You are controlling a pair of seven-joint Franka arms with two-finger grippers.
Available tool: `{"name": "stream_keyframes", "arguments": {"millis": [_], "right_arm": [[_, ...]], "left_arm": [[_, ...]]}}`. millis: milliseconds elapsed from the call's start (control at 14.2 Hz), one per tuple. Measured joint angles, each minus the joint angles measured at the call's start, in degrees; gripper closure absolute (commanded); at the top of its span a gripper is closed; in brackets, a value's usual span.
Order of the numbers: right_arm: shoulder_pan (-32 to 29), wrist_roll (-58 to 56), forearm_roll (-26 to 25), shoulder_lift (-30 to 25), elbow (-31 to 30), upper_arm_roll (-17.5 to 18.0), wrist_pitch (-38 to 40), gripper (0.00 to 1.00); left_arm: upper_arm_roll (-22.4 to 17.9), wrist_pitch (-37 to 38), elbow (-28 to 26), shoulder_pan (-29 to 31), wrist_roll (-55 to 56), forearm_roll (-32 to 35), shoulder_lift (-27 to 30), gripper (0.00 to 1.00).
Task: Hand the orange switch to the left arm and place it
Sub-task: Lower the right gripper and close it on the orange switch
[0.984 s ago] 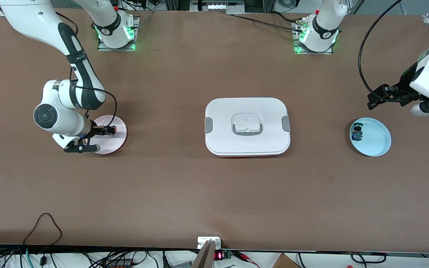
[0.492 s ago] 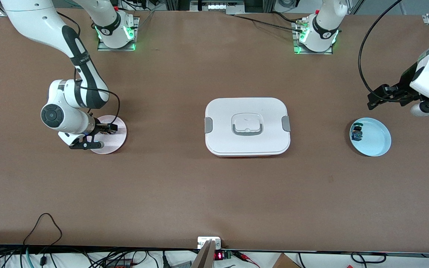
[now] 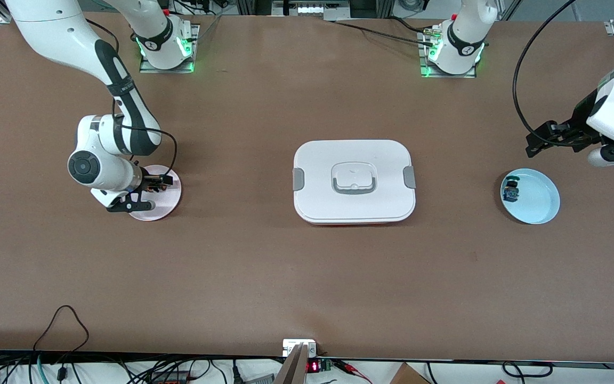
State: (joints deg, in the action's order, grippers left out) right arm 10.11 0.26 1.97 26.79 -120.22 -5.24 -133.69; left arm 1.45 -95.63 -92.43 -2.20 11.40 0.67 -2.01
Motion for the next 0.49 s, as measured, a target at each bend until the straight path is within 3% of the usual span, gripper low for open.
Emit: {"name": "stream_keyframes", "arguments": {"millis": [492], "right_arm": [[0.0, 0.0, 0.0, 0.8, 0.0, 0.0, -0.3, 0.00]], "left_arm": [[0.0, 0.0, 0.0, 0.0, 0.0, 0.0, 0.0, 0.00]]}}
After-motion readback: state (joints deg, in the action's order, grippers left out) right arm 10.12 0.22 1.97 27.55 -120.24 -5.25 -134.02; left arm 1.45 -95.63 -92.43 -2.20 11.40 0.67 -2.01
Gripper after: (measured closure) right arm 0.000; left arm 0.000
